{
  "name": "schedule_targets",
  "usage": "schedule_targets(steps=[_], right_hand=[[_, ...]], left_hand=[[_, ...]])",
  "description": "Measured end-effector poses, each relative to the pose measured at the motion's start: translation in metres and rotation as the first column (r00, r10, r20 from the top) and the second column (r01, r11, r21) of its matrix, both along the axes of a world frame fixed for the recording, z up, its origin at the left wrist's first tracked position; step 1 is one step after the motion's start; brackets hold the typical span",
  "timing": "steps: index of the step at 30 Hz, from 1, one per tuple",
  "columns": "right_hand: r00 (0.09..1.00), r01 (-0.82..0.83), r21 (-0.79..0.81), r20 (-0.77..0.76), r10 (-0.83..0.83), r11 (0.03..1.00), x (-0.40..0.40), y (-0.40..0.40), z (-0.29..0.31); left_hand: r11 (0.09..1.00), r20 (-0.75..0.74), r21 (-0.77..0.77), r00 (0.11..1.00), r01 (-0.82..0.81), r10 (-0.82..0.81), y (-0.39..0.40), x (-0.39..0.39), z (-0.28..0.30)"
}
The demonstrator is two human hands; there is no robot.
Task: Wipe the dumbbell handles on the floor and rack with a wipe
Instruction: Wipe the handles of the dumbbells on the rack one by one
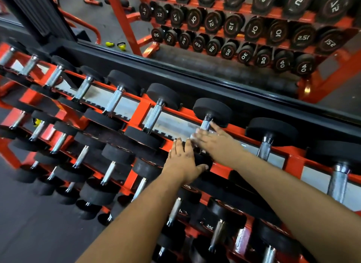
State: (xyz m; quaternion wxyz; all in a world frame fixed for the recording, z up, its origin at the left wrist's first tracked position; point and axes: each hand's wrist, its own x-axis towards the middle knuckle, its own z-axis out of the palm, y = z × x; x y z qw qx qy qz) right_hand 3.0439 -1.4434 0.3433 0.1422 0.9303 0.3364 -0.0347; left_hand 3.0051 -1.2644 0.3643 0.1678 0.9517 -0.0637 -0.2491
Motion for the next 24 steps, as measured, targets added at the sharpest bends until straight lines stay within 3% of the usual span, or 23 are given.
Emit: schedule_targets(steps=[4,10,12,14,16,18,21,24], right_hand=[[0.983,0.154,-0.1,0.117,-0.142,0.983,0.017,0.029,0.012],[0.975,-0.037,0.149,-0.214,0.068,0.988,0.002,0.014,0.011],[0.972,-0.069,0.185,-0.208,0.108,0.98,-0.001,0.003,0.004],[0.997,-0.022,0.152,-0.065,0.032,0.988,0.0,-0.003,-0.003],[0.986,0.158,0.152,0.021,-0.163,0.976,0.002,0.001,0.0],[0.959,0.284,0.172,-0.033,-0.282,0.943,0.0,0.01,0.0],[0.963,0.258,0.216,-0.135,-0.233,0.942,-0.017,0.018,-0.006],[0.945,0.327,0.207,-0.048,-0.324,0.922,-0.013,0.014,-0.013]], left_hand=[[1.0,-0.004,0.009,1.0,0.002,-0.002,-0.001,0.0,0.0],[1.0,-0.001,-0.004,1.0,0.009,-0.009,0.001,0.001,-0.001],[1.0,-0.003,-0.008,1.0,0.008,-0.008,0.001,0.001,-0.001],[1.0,-0.002,0.0,1.0,0.013,-0.013,0.002,0.001,-0.001],[1.0,-0.007,-0.001,1.0,0.02,-0.02,0.001,0.0,0.001],[1.0,-0.012,0.0,1.0,0.024,-0.024,0.001,0.001,0.002],[1.0,-0.019,-0.001,1.0,0.02,-0.021,0.003,0.002,0.002],[1.0,-0.026,0.008,0.999,0.024,-0.023,0.003,0.003,0.002]])
